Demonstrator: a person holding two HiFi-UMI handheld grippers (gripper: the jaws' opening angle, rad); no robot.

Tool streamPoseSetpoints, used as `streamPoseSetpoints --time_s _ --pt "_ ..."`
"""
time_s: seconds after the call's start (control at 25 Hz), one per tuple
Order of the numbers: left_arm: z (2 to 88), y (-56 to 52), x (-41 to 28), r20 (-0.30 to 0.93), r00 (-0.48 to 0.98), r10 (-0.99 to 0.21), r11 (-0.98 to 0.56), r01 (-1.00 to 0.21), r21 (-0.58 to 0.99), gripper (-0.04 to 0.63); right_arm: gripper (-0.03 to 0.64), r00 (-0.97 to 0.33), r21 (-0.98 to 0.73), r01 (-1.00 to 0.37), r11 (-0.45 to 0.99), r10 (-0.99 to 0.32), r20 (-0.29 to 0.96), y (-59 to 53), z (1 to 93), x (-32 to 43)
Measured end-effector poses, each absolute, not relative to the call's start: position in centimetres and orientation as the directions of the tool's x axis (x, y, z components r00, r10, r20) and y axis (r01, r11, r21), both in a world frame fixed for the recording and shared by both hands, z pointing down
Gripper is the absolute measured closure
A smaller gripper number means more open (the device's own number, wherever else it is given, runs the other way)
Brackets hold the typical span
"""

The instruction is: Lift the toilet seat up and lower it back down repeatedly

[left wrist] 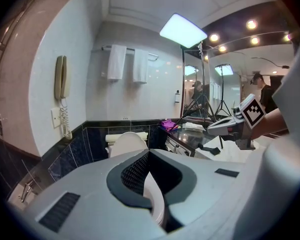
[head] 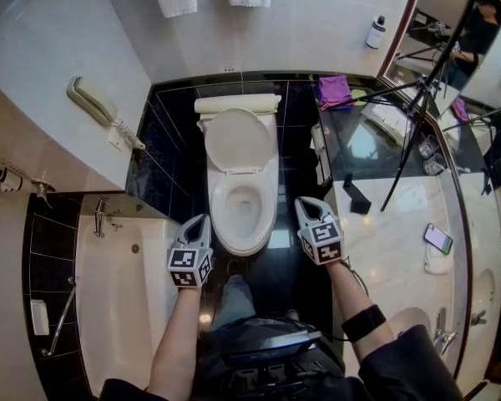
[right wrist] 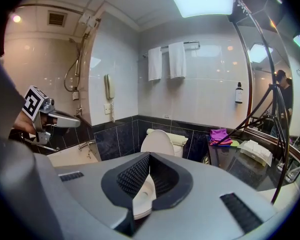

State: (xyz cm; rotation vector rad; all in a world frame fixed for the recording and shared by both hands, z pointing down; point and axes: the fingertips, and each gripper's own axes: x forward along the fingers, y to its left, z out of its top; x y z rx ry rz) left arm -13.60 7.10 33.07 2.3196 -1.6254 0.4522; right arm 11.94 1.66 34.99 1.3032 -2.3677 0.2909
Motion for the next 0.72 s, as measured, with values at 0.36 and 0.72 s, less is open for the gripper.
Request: streamPoseSetpoints --time_s 0.36,0.72 --pt "36.4 0.1 -14.0 0.444 0.371 -0.816 -0.393 -0.919 0.046 0.6 0.565 -0.451 0.09 -0.821 0.564 -0.738 0.502 -5.9 37.1 7.7" --pt "41.4 -8.0 -15.1 0.473 0.401 -0.784 -0.423 -0.904 0.065 0.6 0.523 -0.424 0.177 -0.778 0.602 -0.713 0.558 -14.2 41.4 3.7"
